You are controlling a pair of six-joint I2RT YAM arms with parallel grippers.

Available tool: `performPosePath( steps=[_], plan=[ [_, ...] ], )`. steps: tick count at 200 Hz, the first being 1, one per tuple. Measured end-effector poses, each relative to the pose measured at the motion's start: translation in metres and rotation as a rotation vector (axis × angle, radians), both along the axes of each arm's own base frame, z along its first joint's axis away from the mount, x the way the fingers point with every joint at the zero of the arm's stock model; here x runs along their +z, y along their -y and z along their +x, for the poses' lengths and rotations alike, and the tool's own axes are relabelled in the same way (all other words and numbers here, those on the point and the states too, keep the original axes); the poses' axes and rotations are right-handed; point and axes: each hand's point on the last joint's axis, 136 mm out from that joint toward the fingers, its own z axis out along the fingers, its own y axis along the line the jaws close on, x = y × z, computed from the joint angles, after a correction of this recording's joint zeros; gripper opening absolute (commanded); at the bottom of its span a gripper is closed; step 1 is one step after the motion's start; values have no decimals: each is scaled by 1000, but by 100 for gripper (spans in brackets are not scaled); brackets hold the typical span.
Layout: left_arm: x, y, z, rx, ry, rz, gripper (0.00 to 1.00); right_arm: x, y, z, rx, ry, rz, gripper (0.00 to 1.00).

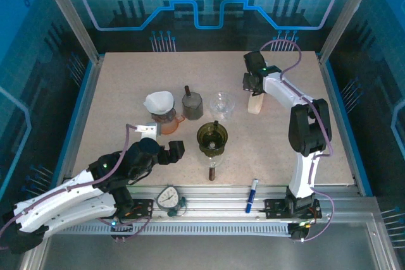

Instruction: Place the coffee filter in the dripper

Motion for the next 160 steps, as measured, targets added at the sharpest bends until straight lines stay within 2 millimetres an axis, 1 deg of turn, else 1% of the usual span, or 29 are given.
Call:
performPosePath(
  steps=[33,61,103,131,160],
  plan=[
    [0,0,0,0,0,0,99,0,1,0,1,1,-5,9],
    [0,0,0,0,0,0,99,0,1,0,4,1,-7,1],
    [-1,0,0,0,-3,4,99,-1,2,-4,5,1,-6,0],
    [-1,0,0,0,-4,5,99,7,2,-8,13,16,-1,0],
    [-1,0,0,0,-4,5,99,25,1,-16,29,53,20,0]
  ],
)
